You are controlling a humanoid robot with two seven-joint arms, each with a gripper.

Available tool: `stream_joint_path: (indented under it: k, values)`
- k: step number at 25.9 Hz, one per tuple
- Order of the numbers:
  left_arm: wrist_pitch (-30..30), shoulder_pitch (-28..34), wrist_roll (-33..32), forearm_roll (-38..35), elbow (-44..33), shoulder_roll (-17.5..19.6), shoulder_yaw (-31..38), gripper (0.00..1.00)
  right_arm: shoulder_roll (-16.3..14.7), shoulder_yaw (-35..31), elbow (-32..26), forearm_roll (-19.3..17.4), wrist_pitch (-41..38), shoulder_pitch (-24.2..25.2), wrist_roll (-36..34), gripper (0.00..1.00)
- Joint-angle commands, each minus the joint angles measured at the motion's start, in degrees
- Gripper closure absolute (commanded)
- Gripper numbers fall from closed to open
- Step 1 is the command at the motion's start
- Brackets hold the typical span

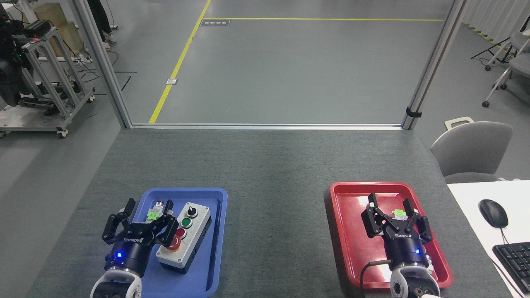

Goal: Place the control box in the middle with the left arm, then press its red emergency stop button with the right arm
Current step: 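Close the left gripper on the gray control box in the blue tray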

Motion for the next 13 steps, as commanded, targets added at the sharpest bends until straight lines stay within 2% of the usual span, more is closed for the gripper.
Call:
stream_joint_path:
  k: [1,5,9,13]
  values:
    - [0.4,0.0,0.5,-0.1,0.0,-2.1,0.2,0.01,0.0,0.0,-0.1,0.0,-0.1,0.1,0.0,0.0]
    - [1.1,0.1,0.6,0.6,-0.2,-1.7,0.7,0.01,0.2,0.0,-0.1,-0.1,0.0,0.0,0.0,0.0]
    - [-1.1,1.1,0.7,1.0,-3.0,-1.4,0.4,0.01,0.3,-0.1,0.0,-0.3,0.1,0.0,0.1,0.0]
    - [-10.4,6.6,2.9,0.2,-6.9,0.1,0.5,0.01,0.4,0.0,0.0,-0.3,0.1,0.0,0.1,0.0]
